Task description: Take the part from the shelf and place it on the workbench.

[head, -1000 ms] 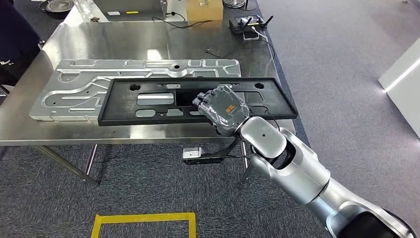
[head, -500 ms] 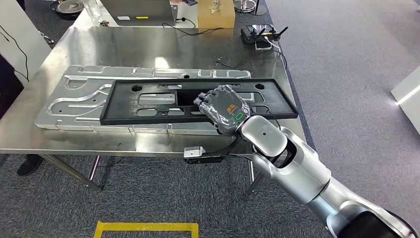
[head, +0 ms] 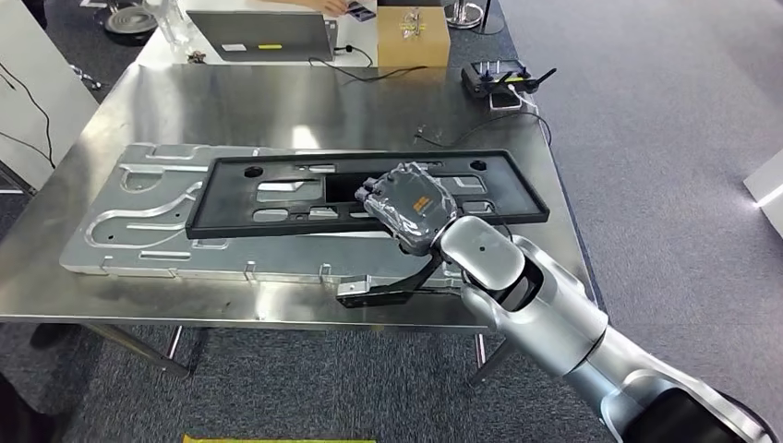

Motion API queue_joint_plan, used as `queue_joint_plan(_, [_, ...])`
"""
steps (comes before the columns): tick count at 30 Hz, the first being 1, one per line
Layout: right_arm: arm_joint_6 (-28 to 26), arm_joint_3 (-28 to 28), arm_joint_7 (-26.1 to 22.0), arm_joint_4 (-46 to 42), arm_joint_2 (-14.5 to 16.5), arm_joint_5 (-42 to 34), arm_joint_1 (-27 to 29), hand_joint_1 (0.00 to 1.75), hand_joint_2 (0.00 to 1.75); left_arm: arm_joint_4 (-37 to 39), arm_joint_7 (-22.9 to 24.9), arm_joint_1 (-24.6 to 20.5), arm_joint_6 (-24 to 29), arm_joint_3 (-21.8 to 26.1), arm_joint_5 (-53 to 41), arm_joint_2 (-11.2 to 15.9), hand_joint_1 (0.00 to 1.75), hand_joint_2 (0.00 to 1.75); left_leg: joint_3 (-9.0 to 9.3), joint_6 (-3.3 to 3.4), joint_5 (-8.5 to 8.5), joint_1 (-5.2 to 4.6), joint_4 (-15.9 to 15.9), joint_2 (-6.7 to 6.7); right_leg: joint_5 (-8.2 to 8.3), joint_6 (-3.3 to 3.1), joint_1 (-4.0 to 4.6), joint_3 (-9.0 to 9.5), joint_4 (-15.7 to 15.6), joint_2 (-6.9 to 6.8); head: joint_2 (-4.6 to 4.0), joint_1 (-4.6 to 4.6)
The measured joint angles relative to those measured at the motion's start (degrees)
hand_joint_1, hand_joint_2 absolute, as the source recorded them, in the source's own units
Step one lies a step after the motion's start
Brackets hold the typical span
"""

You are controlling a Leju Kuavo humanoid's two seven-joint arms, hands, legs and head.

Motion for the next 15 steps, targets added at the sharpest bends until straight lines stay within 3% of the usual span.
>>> queue_joint_plan(2, [0.01, 0.09, -0.02, 0.3, 0.09, 0.0, -0.06, 1.75, 1.75, 0.0, -0.13, -0.03, -0.02, -0.22, 0.17, 0.0, 0.0, 1.75, 0.96, 0.83, -0.37, 0.04, -0.25, -0.29, 0.52, 0.46, -0.26, -1.2, 2.99, -0.03, 0.0, 0.04])
queue_joint_plan(3, [0.01, 0.14, -0.02, 0.44, 0.1, 0.0, -0.11, 1.75, 1.75, 0.0, -0.16, -0.02, -0.02, -0.32, 0.21, 0.01, 0.0, 1.75, 1.57, 1.18, -0.68, 0.01, -0.39, -0.42, 0.44, 0.61, -0.35, -2.99, 6.12, -0.03, 0.0, 0.07])
queue_joint_plan(4, [0.01, 0.24, -0.02, 0.62, 0.1, 0.0, -0.13, 1.75, 1.75, 0.0, -0.18, -0.03, -0.02, -0.4, 0.23, 0.01, 0.0, 1.75, 2.12, 1.48, -1.12, -0.08, -0.5, -0.48, -0.31, 0.7, -0.38, -5.41, 9.87, -0.02, 0.0, 0.08])
queue_joint_plan(6, [0.03, 0.51, -0.02, 1.07, 0.1, 0.0, -0.06, 1.75, 1.75, 0.0, -0.18, -0.07, -0.02, -0.54, 0.24, 0.02, 0.0, 1.75, 3.23, 1.89, -2.12, -0.39, -0.54, -0.7, -3.53, 0.69, -0.29, -10.45, 16.0, 0.0, 0.0, 0.09])
queue_joint_plan(7, [0.04, 0.64, -0.02, 1.31, 0.1, 0.0, 0.01, 1.75, 1.75, 0.0, -0.18, -0.08, -0.02, -0.59, 0.26, 0.02, 0.0, 1.75, 3.84, 2.01, -2.64, -0.58, -0.54, -0.83, -4.87, 0.56, -0.21, -12.08, 17.12, 0.0, 0.0, 0.09])
queue_joint_plan(8, [0.05, 0.74, -0.02, 1.55, 0.1, 0.0, 0.05, 1.75, 1.75, 0.0, -0.18, -0.06, -0.02, -0.63, 0.28, 0.02, 0.0, 1.75, 4.59, 2.1, -3.2, -0.79, -0.55, -0.96, -5.09, 0.27, -0.05, -12.84, 16.45, 0.0, 0.0, 0.09])
queue_joint_plan(9, [0.05, 0.81, -0.02, 1.77, 0.1, 0.0, 0.06, 1.75, 1.75, 0.0, -0.18, -0.08, -0.02, -0.65, 0.32, 0.02, 0.0, 1.75, 5.39, 2.16, -3.76, -1.0, -0.56, -1.09, -3.97, -0.17, 0.21, -12.8, 14.3, 0.02, 0.0, 0.09])
queue_joint_plan(10, [0.05, 0.86, -0.02, 1.96, 0.1, 0.0, 0.04, 1.75, 1.75, 0.0, -0.18, -0.11, -0.02, -0.67, 0.35, 0.01, 0.0, 1.75, 6.22, 2.19, -4.35, -1.2, -0.59, -1.18, -1.58, -0.77, 0.54, -12.16, 11.03, 0.03, 0.0, 0.1])
queue_joint_plan(11, [0.05, 0.87, -0.02, 2.13, 0.1, 0.0, 0.02, 1.75, 1.75, 0.0, -0.18, -0.11, -0.02, -0.69, 0.38, -0.05, 0.0, 1.75, 7.06, 2.16, -4.97, -1.38, -0.61, -1.3, 2.0, -1.57, 0.99, -11.28, 7.32, 0.17, 0.0, 0.09])
queue_joint_plan(13, [0.14, 0.92, -0.02, 2.44, 0.15, 0.0, -0.09, 1.75, 1.75, 0.0, -0.18, -0.2, -0.02, -0.72, 0.44, -0.16, 0.0, 1.75, 8.16, 1.76, -6.04, -1.58, -0.84, -1.6, 6.52, -2.81, 1.74, -10.07, 2.58, 0.65, 0.0, 0.12])
queue_joint_plan(14, [0.21, 0.95, -0.02, 2.61, 0.22, 0.0, -0.12, 1.75, 1.75, 0.0, -0.18, -0.28, -0.01, -0.74, 0.49, -0.19, 0.0, 1.75, 8.6, 1.5, -6.29, -1.64, -0.74, -1.7, 7.42, -3.19, 1.95, -9.71, 1.57, 0.93, 0.0, 0.16])
queue_joint_plan(15, [0.28, 0.98, -0.02, 2.8, 0.34, 0.0, -0.16, 1.75, 1.75, 0.0, -0.19, -0.34, -0.01, -0.75, 0.53, -0.14, 0.0, 1.75, 8.87, 1.18, -6.26, -1.72, -0.65, -1.74, 7.03, -3.37, 1.98, -9.31, 1.25, 1.06, 0.0, 0.21])
